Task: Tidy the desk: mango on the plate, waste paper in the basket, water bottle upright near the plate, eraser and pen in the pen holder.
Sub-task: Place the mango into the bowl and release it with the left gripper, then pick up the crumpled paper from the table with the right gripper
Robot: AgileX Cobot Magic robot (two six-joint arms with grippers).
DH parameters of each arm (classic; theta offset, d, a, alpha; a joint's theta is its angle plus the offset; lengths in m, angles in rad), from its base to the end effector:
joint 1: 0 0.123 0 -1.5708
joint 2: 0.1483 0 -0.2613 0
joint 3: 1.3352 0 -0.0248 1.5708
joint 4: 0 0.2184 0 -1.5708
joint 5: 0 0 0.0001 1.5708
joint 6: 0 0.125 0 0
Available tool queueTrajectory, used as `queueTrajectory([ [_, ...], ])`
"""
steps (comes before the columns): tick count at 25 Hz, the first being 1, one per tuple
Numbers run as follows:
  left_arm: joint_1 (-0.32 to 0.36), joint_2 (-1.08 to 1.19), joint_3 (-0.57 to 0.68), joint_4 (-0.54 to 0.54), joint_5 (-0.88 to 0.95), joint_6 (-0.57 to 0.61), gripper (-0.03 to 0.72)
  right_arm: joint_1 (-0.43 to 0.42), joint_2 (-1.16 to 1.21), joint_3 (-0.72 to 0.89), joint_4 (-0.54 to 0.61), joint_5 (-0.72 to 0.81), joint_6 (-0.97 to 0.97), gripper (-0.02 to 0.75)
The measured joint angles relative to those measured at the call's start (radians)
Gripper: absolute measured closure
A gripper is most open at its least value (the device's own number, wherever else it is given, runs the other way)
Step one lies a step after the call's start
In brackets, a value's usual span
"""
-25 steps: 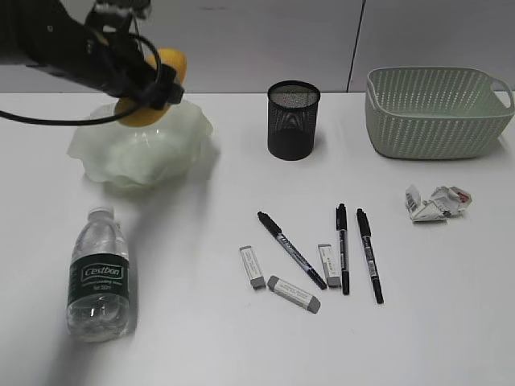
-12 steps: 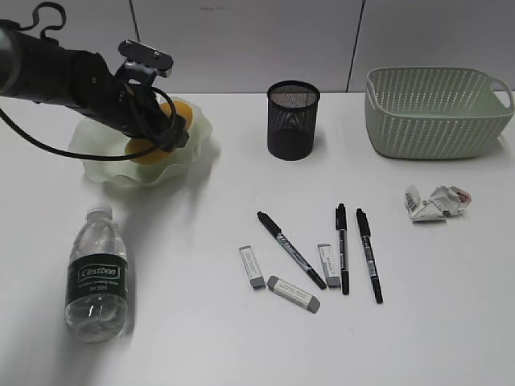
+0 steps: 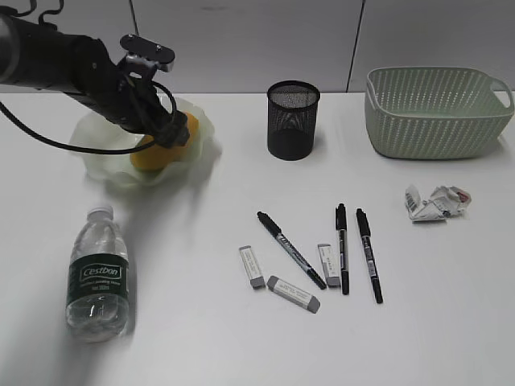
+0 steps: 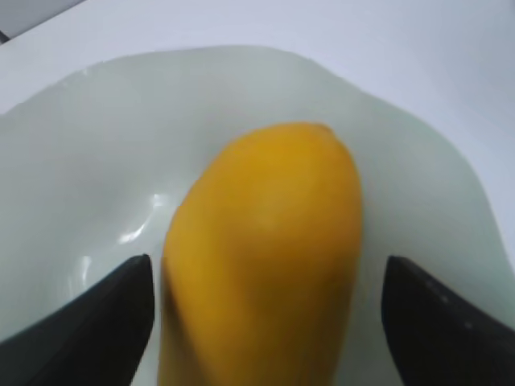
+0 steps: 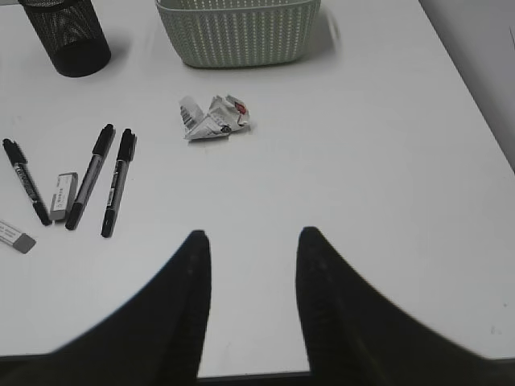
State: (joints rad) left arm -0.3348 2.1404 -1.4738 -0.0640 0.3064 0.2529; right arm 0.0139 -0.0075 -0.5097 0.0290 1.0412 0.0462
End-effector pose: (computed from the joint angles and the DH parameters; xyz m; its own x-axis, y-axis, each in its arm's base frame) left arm 0.4217 -0.1493 0.1242 -0.6528 0.4290 -0.6244 0.4732 0.8745 0.1061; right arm 0.0200 0.0034 0.2513 -0.4242 0.0549 -0.9039 -0.0108 0.9978 0.0657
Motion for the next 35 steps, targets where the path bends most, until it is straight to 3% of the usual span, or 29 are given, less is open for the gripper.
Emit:
queueTrajectory([
  [6,0.001,-0.023,0.0,0.001,0.049,0.0,0.02,0.0,0.0,0.0,0.0,0.0,0.0,0.44],
  [11,0.019,-0.158,0.032,-0.075,0.132,0.0,0.158,0.0,0.0,0.0,0.0,0.0,0.0,0.44],
  [18,0.056,-0.605,0.388,-0.073,0.162,0.0,0.203,0.0,0.0,0.0,0.0,0.0,0.0,0.44],
  [22,0.057,-0.937,0.55,-0.073,0.294,-0.039,0.206,0.0,0.0,0.0,0.0,0.0,0.0,0.44],
  [28,0.057,-1.42,0.728,-0.032,0.45,-0.169,0.206,0.0,0.0,0.0,0.002,0.0,0.0,0.44],
  [35,0.057,-1.778,0.863,0.064,0.618,-0.246,0.206,0.0,0.0,0.0,0.005,0.0,0.0,0.44],
])
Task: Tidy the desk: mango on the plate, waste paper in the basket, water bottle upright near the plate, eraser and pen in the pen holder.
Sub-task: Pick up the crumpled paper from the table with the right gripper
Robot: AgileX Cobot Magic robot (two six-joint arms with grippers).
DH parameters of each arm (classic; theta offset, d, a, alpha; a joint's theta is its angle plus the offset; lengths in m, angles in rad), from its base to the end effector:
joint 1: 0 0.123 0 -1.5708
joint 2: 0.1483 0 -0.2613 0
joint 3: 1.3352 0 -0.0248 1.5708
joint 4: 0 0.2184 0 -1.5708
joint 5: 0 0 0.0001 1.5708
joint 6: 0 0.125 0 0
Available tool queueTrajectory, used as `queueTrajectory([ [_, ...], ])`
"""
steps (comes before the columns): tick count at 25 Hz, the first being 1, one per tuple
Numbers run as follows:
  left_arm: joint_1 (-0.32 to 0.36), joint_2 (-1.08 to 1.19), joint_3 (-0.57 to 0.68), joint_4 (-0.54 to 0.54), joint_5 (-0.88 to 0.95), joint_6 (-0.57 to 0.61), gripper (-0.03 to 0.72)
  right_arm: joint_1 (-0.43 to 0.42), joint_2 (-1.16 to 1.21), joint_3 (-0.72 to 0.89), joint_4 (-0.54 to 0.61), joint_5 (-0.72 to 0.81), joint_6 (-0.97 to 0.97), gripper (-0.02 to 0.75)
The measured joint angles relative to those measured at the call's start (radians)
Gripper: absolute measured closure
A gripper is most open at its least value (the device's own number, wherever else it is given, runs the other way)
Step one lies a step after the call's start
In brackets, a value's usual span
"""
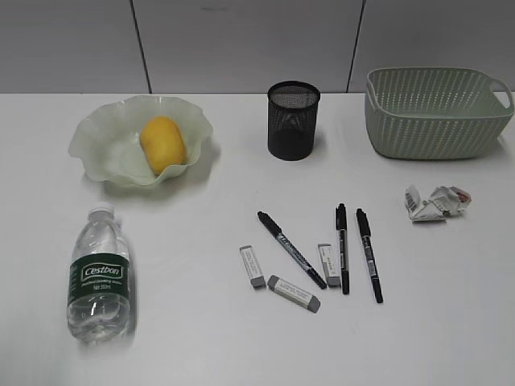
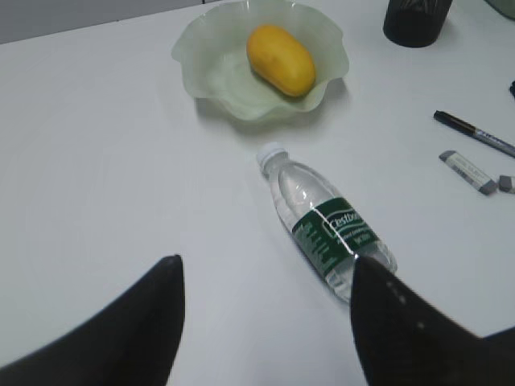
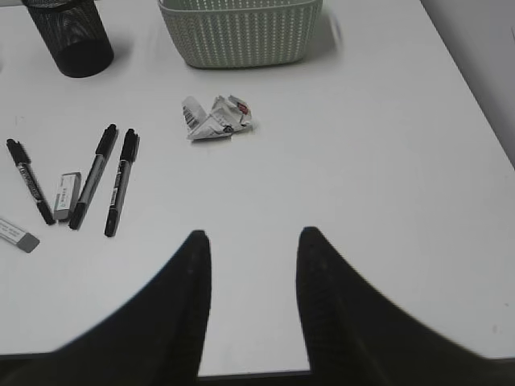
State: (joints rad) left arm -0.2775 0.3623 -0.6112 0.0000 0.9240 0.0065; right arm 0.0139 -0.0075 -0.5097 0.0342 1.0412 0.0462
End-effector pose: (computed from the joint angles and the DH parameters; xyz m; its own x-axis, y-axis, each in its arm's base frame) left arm 0.0712 -0.0203 0.2768 -0.5315 0.1582 -0.8321 0.2774 0.9607 0.0054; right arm 0.0200 0.0040 0.2513 -0.4244 0.0575 -0.9036 -0.0137 0.9975 0.0699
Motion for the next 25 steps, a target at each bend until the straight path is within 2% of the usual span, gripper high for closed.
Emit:
queueTrajectory([
  [8,0.007,-0.183,0.072,0.009,0.129,-0.053,0.206,0.0,0.0,0.0,0.004,-0.001,0.0,0.44],
  [18,0.028,-0.19,0.072,0.009,0.129,-0.06,0.207,0.0,0.012,-0.011,0.005,-0.02,-0.001,0.44],
  [21,0.03,-0.19,0.072,0.009,0.129,-0.06,0.207,0.0,0.101,-0.029,0.005,-0.047,-0.038,0.44],
  [25,0.048,-0.214,0.072,0.009,0.129,-0.06,0.207,0.0,0.34,-0.032,0.005,-0.126,-0.064,0.44],
])
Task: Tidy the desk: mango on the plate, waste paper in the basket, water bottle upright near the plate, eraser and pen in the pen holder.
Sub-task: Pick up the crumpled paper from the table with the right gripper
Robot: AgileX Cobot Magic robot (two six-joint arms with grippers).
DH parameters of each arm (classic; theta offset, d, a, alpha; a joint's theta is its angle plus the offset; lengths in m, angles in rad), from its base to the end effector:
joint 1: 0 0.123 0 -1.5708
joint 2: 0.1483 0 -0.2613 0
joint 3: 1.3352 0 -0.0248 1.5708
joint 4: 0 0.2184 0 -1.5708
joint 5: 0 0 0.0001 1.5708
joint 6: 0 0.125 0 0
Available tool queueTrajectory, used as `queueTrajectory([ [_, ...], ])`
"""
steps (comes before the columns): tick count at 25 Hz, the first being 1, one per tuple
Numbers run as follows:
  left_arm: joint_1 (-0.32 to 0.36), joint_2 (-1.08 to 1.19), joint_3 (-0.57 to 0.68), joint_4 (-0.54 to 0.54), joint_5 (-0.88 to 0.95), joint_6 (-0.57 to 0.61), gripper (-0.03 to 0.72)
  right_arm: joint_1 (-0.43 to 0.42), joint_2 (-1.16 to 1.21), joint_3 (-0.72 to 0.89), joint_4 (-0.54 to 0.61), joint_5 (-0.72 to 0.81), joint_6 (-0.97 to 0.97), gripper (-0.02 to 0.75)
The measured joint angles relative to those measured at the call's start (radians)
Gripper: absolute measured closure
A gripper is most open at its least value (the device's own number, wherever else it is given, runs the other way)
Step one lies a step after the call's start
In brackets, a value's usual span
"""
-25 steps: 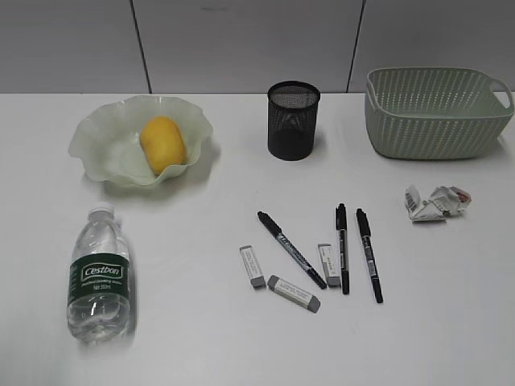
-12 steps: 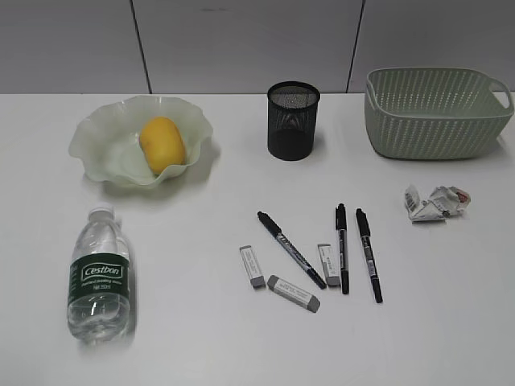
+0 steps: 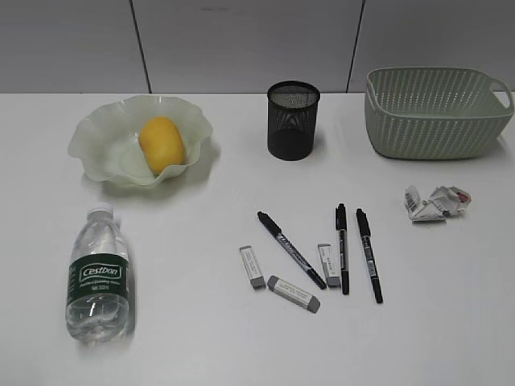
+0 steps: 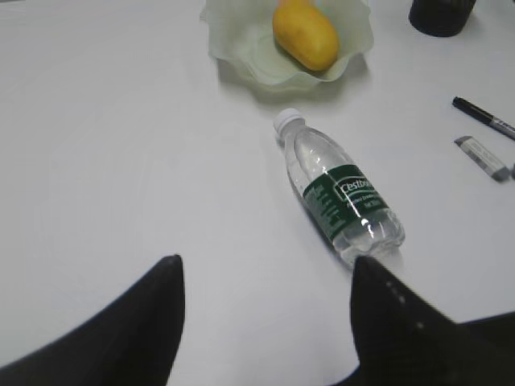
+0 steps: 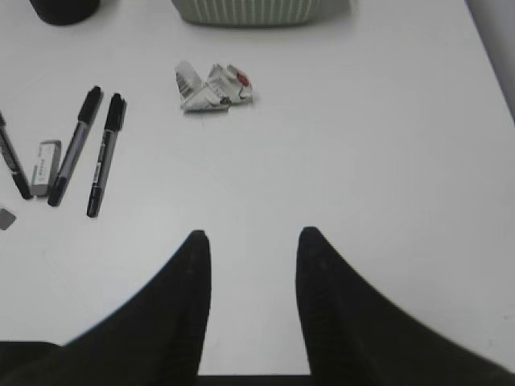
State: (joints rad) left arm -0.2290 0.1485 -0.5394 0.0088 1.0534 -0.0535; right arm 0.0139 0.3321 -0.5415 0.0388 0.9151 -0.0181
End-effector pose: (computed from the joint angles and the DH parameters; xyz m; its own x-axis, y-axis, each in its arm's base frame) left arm 0.0367 -0.0076 0.2539 -0.5400 0.0754 -0.8383 0.1945 0.9802 -0.0371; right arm 0.0716 0.0048 0.2588 -0.5796 -0.0025 -0.8149 -0.0357 0.9991 0.0223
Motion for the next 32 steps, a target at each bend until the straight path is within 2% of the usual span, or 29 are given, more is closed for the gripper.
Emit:
queueTrajectory([
  [5,0.043,-0.086,0.0,0.0,0.001,0.0,0.21,0.0,0.458,-0.021,-0.031,-0.208,-0.008,0.435],
  [8,0.063,-0.137,0.0,0.0,0.002,0.0,0.211,0.0,0.726,-0.097,-0.029,-0.324,-0.048,0.378],
  [14,0.104,-0.154,0.0,0.0,0.002,0.0,0.211,0.0,1.17,-0.358,-0.022,-0.387,-0.131,0.201],
  [20,0.109,-0.154,0.0,0.0,0.002,0.0,0.211,0.0,1.442,-0.54,0.002,-0.398,-0.329,0.18],
  [23,0.109,-0.154,0.0,0.0,0.002,0.0,0.211,0.0,1.52,-0.565,0.036,-0.413,-0.43,0.19],
  [26,0.109,-0.154,0.0,0.0,0.002,0.0,0.211,0.0,1.587,-0.567,0.09,-0.424,-0.508,0.223],
  [28,0.109,-0.154,0.0,0.0,0.002,0.0,0.218,0.0,1.63,-0.567,0.118,-0.429,-0.53,0.279],
  [29,0.109,-0.155,0.0,0.0,0.002,0.0,0.225,0.0,1.642,-0.567,0.125,-0.429,-0.535,0.337],
  [31,0.109,-0.155,0.0,0.0,0.002,0.0,0.237,0.001,1.65,-0.567,0.143,-0.425,-0.541,0.594],
  [32,0.109,-0.155,0.0,0.0,0.002,0.0,0.243,0.004,1.642,-0.567,0.152,-0.425,-0.541,0.654],
])
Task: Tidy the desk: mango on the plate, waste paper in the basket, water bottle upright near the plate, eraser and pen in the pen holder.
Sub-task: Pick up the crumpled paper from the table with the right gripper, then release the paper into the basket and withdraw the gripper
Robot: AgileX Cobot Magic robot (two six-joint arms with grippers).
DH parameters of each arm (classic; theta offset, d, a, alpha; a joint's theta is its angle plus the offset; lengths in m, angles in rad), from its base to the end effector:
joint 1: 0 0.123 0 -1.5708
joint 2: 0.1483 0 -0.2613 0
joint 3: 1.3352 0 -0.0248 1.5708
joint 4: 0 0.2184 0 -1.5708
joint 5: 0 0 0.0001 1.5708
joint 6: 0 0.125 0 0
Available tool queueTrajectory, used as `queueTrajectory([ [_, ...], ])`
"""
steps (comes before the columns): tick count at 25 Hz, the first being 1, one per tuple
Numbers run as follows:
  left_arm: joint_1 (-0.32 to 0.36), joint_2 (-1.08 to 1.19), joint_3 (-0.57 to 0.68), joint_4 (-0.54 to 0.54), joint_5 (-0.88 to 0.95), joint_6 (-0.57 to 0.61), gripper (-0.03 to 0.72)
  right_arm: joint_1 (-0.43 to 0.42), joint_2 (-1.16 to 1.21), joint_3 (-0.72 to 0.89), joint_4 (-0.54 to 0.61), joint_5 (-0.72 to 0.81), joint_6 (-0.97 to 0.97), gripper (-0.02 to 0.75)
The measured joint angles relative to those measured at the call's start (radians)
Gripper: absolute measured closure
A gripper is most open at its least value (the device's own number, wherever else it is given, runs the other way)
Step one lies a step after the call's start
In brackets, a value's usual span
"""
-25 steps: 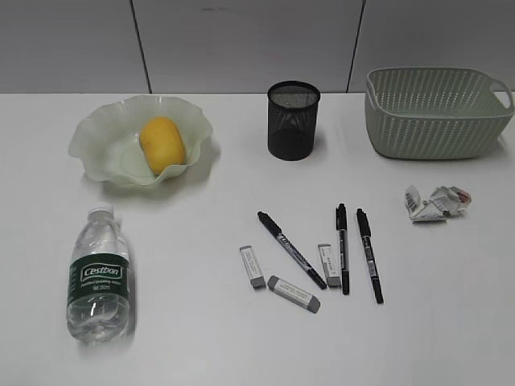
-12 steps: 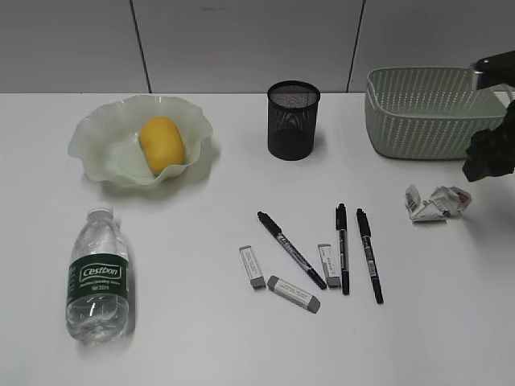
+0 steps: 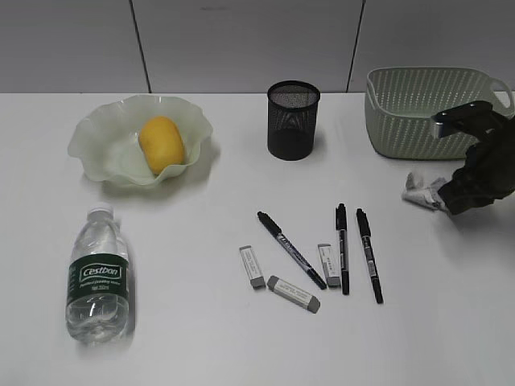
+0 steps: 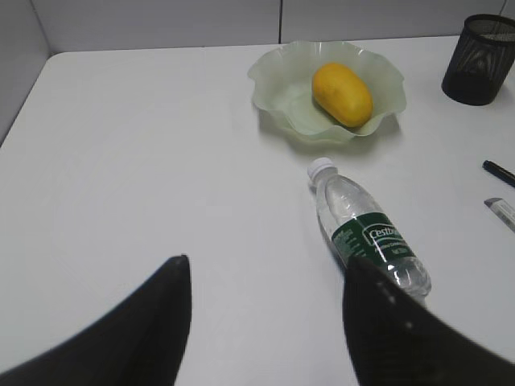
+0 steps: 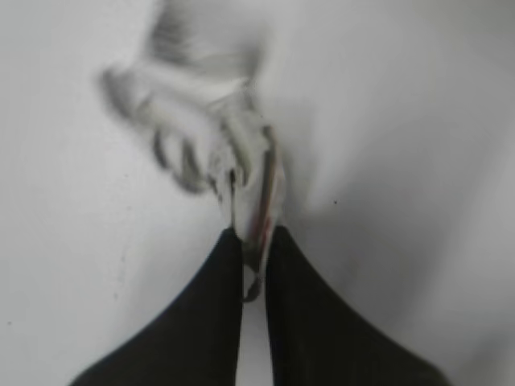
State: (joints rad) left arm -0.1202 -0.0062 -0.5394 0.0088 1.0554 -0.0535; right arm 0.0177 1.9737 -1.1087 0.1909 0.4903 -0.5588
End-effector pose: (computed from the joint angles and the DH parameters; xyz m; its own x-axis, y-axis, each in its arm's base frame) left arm 0.0167 -0.0011 0.2578 -0.4121 0.0003 -0.9111 0.0928 0.9948 -0.0417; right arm 0.3475 0.0173 0.0915 -0.8635 -0.3940 -0.3148 -0.4035 0.9142 -0.0374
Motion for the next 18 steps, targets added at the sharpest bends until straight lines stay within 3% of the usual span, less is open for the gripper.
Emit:
queueTrajectory([
  [2,0.0,0.0,0.0,0.0,0.0,0.0,0.249,0.008,-0.044,0.0,0.013,0.005,-0.001,0.722],
  [9,0.0,0.0,0.0,0.0,0.0,0.0,0.257,0.046,-0.299,0.0,0.082,0.06,-0.004,0.726],
  [14,0.0,0.0,0.0,0.0,0.0,0.0,0.263,0.047,-0.379,-0.008,0.092,-0.125,-0.005,0.726],
  [18,0.0,0.0,0.0,0.0,0.0,0.0,0.263,0.047,-0.258,-0.057,0.092,-0.287,-0.005,0.726],
])
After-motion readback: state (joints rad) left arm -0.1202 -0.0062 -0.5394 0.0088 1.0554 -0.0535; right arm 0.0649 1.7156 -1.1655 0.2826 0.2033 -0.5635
